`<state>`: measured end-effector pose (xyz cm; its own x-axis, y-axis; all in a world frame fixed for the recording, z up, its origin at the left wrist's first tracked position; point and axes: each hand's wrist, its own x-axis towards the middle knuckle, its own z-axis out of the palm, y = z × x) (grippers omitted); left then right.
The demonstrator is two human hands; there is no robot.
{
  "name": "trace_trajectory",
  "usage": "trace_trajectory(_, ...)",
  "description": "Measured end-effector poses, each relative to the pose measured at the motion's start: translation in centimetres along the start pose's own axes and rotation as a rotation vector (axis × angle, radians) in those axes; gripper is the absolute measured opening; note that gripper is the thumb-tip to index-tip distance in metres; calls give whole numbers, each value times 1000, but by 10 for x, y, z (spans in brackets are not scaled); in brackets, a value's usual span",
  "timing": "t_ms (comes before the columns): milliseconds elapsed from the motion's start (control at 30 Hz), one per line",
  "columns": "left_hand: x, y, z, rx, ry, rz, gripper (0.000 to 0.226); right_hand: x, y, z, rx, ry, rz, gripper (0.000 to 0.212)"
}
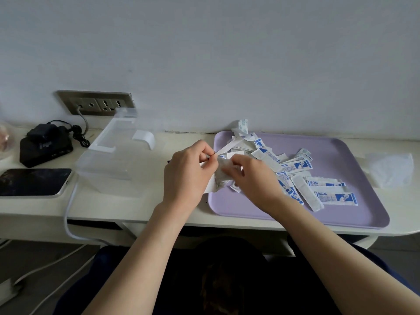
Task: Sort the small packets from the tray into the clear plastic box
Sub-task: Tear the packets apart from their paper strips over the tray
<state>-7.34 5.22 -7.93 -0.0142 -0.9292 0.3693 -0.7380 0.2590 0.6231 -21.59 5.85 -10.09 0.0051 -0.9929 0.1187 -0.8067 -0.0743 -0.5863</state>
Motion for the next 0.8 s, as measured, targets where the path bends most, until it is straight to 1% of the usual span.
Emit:
trace_trajectory(133, 1, 0, 0, 9, 18, -11, 11, 2, 17, -20, 1, 152, 57, 25)
trace_trajectory(333, -1, 2, 1, 22, 25, -15, 11, -3, 37, -47, -104, 374, 190, 21)
trace_trajectory(400, -1, 3, 2, 25, 30, -14, 10, -4, 45, -54, -109, 429, 209, 21)
trace_trajectory(467, -2, 5, 3, 23, 31, -14, 10, -6, 54, -59, -89, 425, 201, 21)
trace_trajectory(533, -2, 6, 5, 20, 28, -13, 10, -7, 61, -60, -76, 360, 204, 18)
trace_trajectory(600, -3, 7, 6, 16, 27, -11, 10, -8, 66, -59, -46, 332, 201, 16)
trace_trajectory(667, -4, 7, 7, 12, 27, -15, 11, -7, 68, -59, 9, 373, 193, 15)
trace_trajectory(767, -4, 7, 8, 12, 25, -18, 11, -5, 66, -61, 89, 427, 196, 7)
trace_trajectory(800, -4, 8, 8, 13, 23, -20, 11, -5, 64, -62, 101, 431, 194, 16)
